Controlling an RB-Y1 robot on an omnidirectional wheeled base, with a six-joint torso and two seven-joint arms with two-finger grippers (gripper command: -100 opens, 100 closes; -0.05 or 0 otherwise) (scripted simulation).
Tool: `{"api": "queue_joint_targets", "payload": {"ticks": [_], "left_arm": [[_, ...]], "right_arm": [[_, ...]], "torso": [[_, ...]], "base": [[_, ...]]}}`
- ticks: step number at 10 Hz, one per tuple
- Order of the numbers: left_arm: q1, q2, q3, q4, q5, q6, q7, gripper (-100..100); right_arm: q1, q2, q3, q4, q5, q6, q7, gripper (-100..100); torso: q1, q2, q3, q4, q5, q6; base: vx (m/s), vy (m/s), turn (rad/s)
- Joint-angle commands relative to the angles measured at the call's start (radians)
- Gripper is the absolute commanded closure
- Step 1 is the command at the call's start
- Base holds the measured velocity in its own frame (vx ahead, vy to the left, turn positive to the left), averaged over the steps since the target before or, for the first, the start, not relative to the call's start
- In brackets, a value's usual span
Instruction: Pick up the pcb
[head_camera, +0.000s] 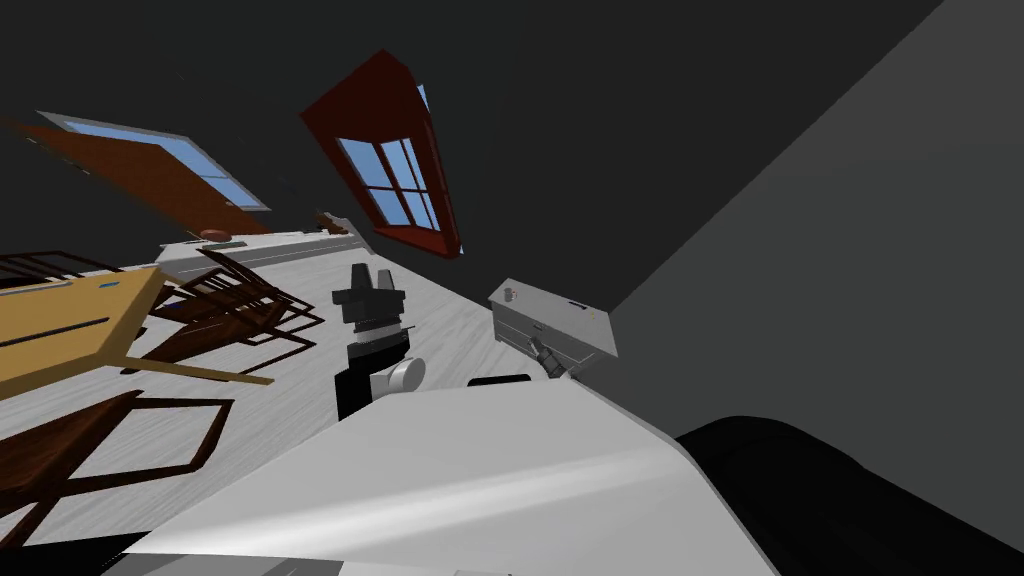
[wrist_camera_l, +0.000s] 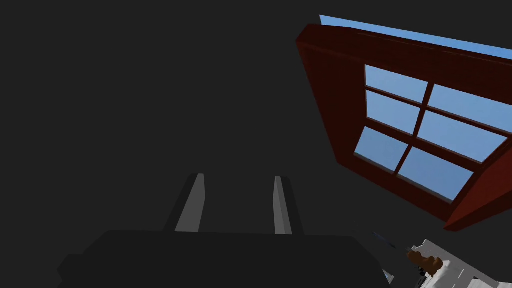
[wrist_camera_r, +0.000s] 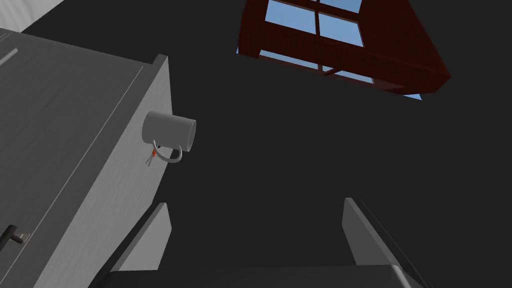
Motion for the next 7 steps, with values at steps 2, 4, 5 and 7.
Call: {"api": "queue_joint_targets", "payload": {"ticks": [2, 4, 5, 7], "left_arm": [[0.0, 0.0, 0.0, 0.0, 0.0, 0.0, 0.0, 0], [0.0, 0.0, 0.0, 0.0, 0.0, 0.0, 0.0, 0], [0.0, 0.0, 0.0, 0.0, 0.0, 0.0, 0.0, 0], [0.0, 0.0, 0.0, 0.0, 0.0, 0.0, 0.0, 0]], "right_arm": [[0.012, -0.057, 0.036, 0.068, 0.029, 0.011, -0.004, -100], [0.03, -0.098, 0.069, 0.108, 0.056, 0.028, -0.007, -100], [0.03, -0.123, 0.069, 0.108, 0.056, 0.028, -0.007, -100], [0.047, -0.177, 0.101, 0.149, 0.082, 0.047, -0.012, -100]], "torso": [[-0.003, -0.002, -0.001, 0.0, -0.001, 0.0], [-0.003, -0.002, -0.001, 0.0, -0.001, 0.0], [-0.002, -0.001, -0.001, 0.0, -0.001, 0.0], [-0.002, -0.002, -0.001, 0.0, -0.001, -0.001]], "base": [[-0.02, 0.043, 0.178], [-0.033, 0.052, 0.217], [-0.034, 0.052, 0.206], [-0.027, 0.054, 0.276]]}}
